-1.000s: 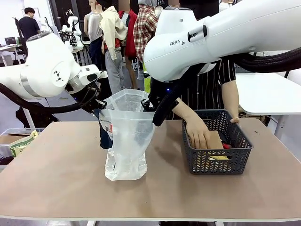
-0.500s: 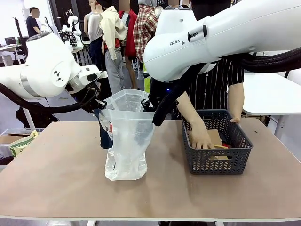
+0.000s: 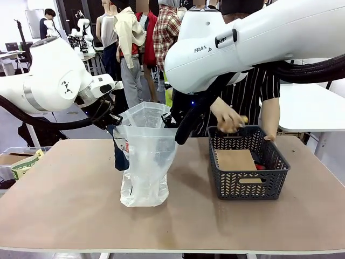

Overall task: Transfer purchased items from the store into the shopping bag.
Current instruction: Move the Reusable shopping bag to the right side of the table.

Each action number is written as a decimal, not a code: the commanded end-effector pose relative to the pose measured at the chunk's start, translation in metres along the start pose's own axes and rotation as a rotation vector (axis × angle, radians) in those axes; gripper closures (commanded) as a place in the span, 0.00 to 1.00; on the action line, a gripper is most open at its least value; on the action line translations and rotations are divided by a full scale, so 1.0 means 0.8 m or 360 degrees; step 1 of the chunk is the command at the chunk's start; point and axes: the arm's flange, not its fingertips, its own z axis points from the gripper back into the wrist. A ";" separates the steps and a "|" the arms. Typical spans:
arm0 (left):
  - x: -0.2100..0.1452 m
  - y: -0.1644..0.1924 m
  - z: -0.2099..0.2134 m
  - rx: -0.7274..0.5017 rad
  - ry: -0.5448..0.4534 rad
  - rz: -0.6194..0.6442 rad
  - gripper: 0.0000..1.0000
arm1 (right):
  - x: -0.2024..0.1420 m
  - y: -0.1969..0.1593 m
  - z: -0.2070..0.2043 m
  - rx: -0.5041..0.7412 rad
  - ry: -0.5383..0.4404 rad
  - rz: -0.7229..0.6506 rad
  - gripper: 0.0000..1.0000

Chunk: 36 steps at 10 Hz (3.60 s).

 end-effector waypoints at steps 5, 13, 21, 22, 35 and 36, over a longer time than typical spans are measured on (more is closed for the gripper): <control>0.000 0.001 0.000 0.0001 0.0000 0.0001 1.00 | -0.001 -0.001 -0.001 -0.0006 0.0001 0.0003 1.00; 0.000 0.001 0.000 0.0001 0.0000 0.0001 1.00 | -0.001 -0.001 -0.001 -0.0006 0.0001 0.0003 1.00; 0.000 0.001 0.000 0.0001 0.0000 0.0001 1.00 | -0.001 -0.001 -0.001 -0.0006 0.0001 0.0003 1.00; 0.000 0.001 0.000 0.0001 0.0000 0.0001 1.00 | -0.001 -0.001 -0.001 -0.0006 0.0001 0.0003 1.00; 0.000 0.001 0.000 0.0001 0.0000 0.0001 1.00 | -0.001 -0.001 -0.001 -0.0006 0.0001 0.0003 1.00; 0.000 0.001 0.000 0.0001 0.0000 0.0001 1.00 | -0.001 -0.001 -0.001 -0.0006 0.0001 0.0003 1.00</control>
